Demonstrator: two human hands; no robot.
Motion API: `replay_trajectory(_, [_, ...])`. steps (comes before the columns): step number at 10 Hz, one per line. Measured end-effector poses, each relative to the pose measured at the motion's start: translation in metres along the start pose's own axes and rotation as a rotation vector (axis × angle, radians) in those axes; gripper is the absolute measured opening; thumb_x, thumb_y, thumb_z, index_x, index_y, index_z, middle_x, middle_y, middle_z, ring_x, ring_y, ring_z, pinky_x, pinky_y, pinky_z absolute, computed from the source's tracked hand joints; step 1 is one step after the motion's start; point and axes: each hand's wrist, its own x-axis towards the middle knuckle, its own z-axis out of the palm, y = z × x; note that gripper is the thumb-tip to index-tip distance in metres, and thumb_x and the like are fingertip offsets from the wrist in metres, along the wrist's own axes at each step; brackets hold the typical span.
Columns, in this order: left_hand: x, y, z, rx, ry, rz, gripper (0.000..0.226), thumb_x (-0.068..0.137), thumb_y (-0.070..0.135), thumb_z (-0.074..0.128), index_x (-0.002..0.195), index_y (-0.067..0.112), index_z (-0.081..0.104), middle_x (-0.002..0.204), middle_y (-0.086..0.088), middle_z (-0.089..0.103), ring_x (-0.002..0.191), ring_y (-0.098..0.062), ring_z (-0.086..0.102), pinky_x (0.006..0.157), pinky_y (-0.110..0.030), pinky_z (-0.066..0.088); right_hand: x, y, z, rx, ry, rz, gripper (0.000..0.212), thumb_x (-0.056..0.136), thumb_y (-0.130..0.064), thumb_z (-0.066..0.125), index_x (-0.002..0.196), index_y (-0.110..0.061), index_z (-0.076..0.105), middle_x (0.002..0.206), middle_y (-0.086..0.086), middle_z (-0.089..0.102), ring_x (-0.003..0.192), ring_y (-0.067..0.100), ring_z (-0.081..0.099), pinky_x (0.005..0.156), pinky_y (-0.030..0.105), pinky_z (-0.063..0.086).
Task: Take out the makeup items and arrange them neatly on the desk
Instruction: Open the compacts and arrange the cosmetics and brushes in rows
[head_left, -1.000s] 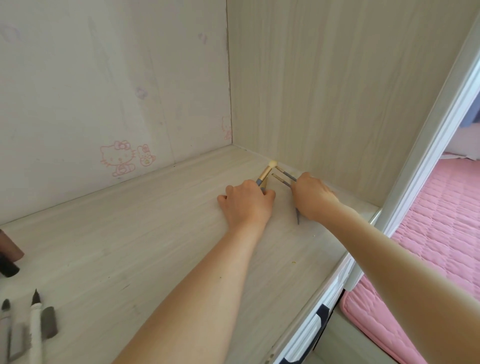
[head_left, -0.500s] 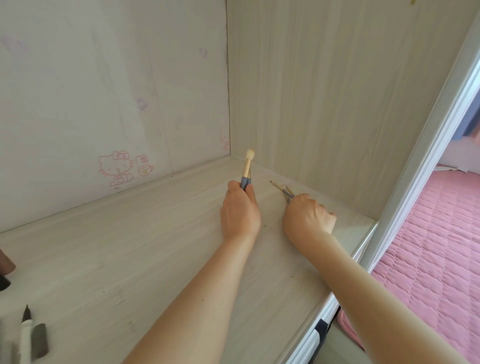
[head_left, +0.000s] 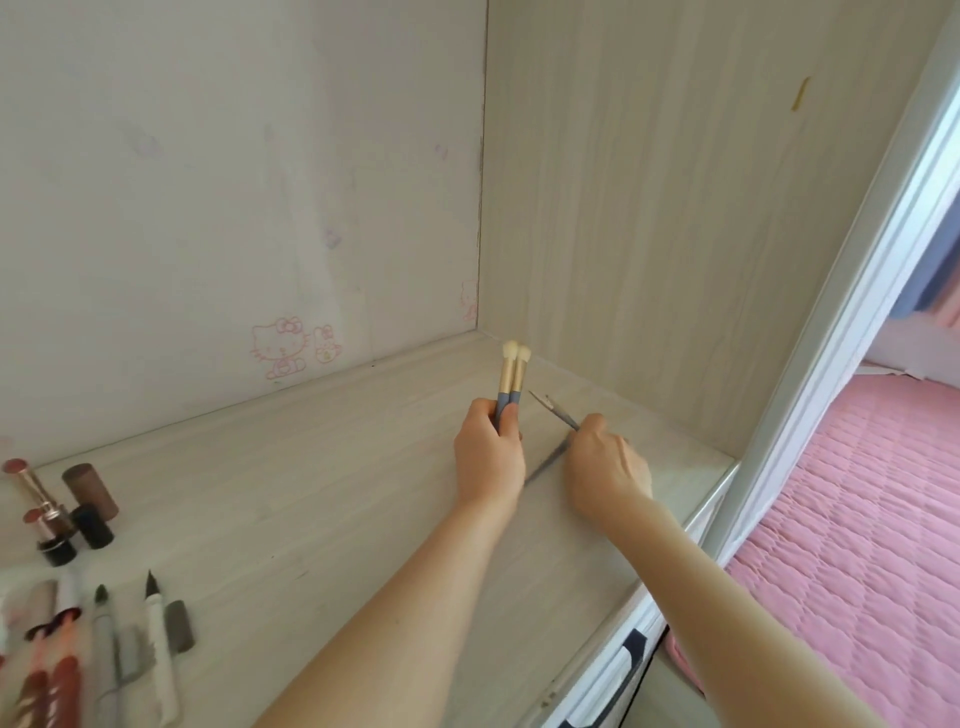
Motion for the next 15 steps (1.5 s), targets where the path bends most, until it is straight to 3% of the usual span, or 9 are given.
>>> replay_trajectory(2, [-0.027,0.001,-0.025,-0.051,0.079,-0.049,0.019,0.097,0.025,0.048,0.08,0.017,0.053,0.069,0.0,0.059,0.063,-0.023,0.055,0.066,-0.042,0.049,0.004,-0.026,0.005,-0.133,-0.05,0.161,0.067,0.095,-0.055,0.031,0.138,-0.004,0.039,0.126,0.007,0.056,0.117,0.029,0.052,0.087,0.037,0.036])
replay_trajectory(3, [-0.032,0.001,-0.031,-0.121,0.085,-0.075,0.018,0.097,0.024,0.049,0.082,0.015,0.055,0.067,-0.001,0.057,0.058,-0.023,0.053,0.063,-0.046,0.051,0.008,-0.034,0.003,-0.134,-0.128,0.205,0.052,0.09,-0.032,0.049,0.137,-0.011,0.043,0.126,0.004,0.055,0.116,0.027,0.053,0.084,0.035,0.037])
replay_trajectory(5, [-0.036,0.008,-0.042,-0.2,0.057,-0.148,0.019,0.098,0.018,0.047,0.091,0.003,0.056,0.068,-0.003,0.053,0.049,-0.018,0.048,0.044,-0.021,0.04,0.003,-0.039,0.002,-0.095,-0.194,0.175,0.035,0.09,-0.012,0.043,0.124,-0.011,0.05,0.12,0.008,0.06,0.113,0.029,0.056,0.093,0.037,0.044])
replay_trajectory(6, [-0.037,0.011,-0.053,-0.2,0.043,-0.19,0.018,0.098,0.018,0.046,0.093,0.004,0.057,0.071,-0.003,0.055,0.044,-0.013,0.05,0.044,-0.02,0.039,-0.003,-0.038,0.0,-0.007,-0.187,0.074,0.031,0.094,-0.013,0.039,0.124,-0.003,0.043,0.124,0.016,0.054,0.115,0.033,0.052,0.09,0.037,0.042])
replay_trajectory(8, [-0.042,0.028,-0.091,-0.306,0.073,-0.236,0.015,0.098,0.016,0.05,0.097,0.004,0.059,0.072,-0.006,0.055,0.047,-0.014,0.047,0.045,-0.023,0.039,-0.047,-0.059,-0.021,0.385,-0.234,-0.075,0.029,0.1,-0.018,0.034,0.12,0.001,0.041,0.091,0.012,0.05,0.079,0.026,0.055,0.069,0.034,0.047])
replay_trajectory(9, [-0.054,0.04,-0.118,-0.343,0.088,-0.236,0.015,0.097,0.016,0.051,0.098,0.003,0.06,0.071,-0.005,0.054,0.048,-0.012,0.044,0.044,-0.021,0.038,-0.075,-0.076,-0.029,0.797,-0.404,0.032,0.027,0.101,-0.023,0.032,0.116,-0.003,0.042,0.081,0.007,0.045,0.062,0.018,0.049,0.056,0.028,0.045])
replay_trajectory(11, [-0.083,0.058,-0.189,-0.283,0.088,-0.168,0.016,0.096,0.017,0.051,0.093,0.004,0.06,0.071,-0.002,0.054,0.047,-0.011,0.041,0.052,-0.026,0.038,-0.134,-0.108,-0.041,1.21,-0.677,-0.007,0.011,0.103,-0.019,0.032,0.099,-0.011,0.039,0.068,0.001,0.037,0.051,0.012,0.031,0.046,0.022,0.029])
replay_trajectory(13, [-0.118,0.067,-0.274,-0.209,0.091,-0.148,0.016,0.096,0.018,0.052,0.092,0.005,0.06,0.071,-0.003,0.054,0.047,-0.011,0.038,0.046,-0.022,0.031,-0.188,-0.144,-0.041,1.35,-0.795,-0.068,0.018,0.104,-0.018,0.031,0.106,-0.01,0.048,0.059,-0.004,0.026,0.05,0.011,0.022,0.045,0.022,0.022])
replay_trajectory(15, [-0.163,0.067,-0.357,-0.044,0.103,-0.103,0.017,0.096,0.019,0.053,0.096,0.007,0.064,0.07,-0.002,0.056,0.051,-0.014,0.039,0.059,-0.03,0.038,-0.238,-0.183,-0.032,1.29,-0.899,-0.084,0.019,0.101,-0.011,0.037,0.108,-0.008,0.054,0.062,0.001,0.045,0.052,0.013,0.041,0.049,0.025,0.042])
